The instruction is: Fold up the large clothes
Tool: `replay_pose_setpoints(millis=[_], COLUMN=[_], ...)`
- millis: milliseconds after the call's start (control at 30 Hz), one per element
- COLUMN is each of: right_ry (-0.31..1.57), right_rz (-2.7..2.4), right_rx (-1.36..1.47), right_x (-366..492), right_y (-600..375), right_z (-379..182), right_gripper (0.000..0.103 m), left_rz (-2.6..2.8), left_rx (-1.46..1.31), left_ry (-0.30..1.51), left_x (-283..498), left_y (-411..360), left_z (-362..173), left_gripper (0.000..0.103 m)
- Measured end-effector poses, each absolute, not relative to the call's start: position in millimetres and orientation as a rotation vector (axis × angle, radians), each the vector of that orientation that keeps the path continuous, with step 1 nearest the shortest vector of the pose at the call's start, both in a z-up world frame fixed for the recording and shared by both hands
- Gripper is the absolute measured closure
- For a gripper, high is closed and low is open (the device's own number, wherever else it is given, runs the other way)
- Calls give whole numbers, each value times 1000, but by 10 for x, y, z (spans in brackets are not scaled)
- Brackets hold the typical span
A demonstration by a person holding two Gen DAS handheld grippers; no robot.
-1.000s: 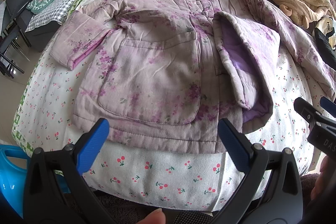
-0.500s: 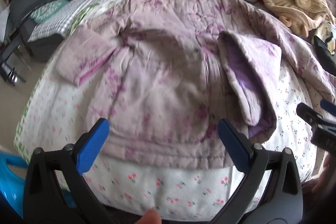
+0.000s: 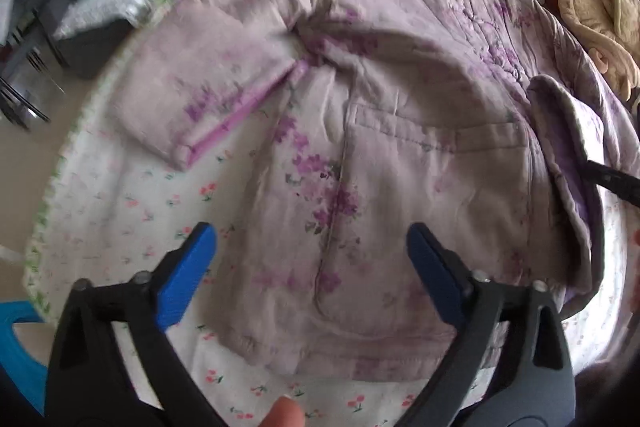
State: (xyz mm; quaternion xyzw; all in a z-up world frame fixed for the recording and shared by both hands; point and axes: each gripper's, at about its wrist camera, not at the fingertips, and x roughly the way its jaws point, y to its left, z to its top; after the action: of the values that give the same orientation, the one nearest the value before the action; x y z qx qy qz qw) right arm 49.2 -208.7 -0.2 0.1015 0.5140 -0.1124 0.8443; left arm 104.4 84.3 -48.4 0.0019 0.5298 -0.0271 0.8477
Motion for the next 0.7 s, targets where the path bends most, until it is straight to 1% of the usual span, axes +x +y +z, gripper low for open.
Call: replay_pose_setpoints(millis=[100,133,267,467,533,600,700], right_ry=[1070,1065,990,917,933,985,1054], right_rz=[-210,-200,-191,-221,-246,-251,-239], right_rx=[283,293,315,227,205,235,261], right_x=[556,540,317,-465,-747,-1038,-1360], right_y=[-2177,-2201,-2299,-2467,-2598,-2810,-3009], right_z=[-117,-121,128,501,503,427,335], right_gripper=[61,84,90,90,90,86,85], left_rz=[-14,2,-27,-107,-112,-115,-118], left_rx=[11,26,6,-17,-29,-46,-75], left_ry=[1111,1112,1152,1139,1139,1144,1157], left_x=[1163,1179,1164,1060,1048,1037,1052], left_y=[921,933,963,1043,1111,1181,1266], left_z=[-581,-630,-747,-696,-688,-696,-728], left_gripper=[9,9,9,9,9,9,9])
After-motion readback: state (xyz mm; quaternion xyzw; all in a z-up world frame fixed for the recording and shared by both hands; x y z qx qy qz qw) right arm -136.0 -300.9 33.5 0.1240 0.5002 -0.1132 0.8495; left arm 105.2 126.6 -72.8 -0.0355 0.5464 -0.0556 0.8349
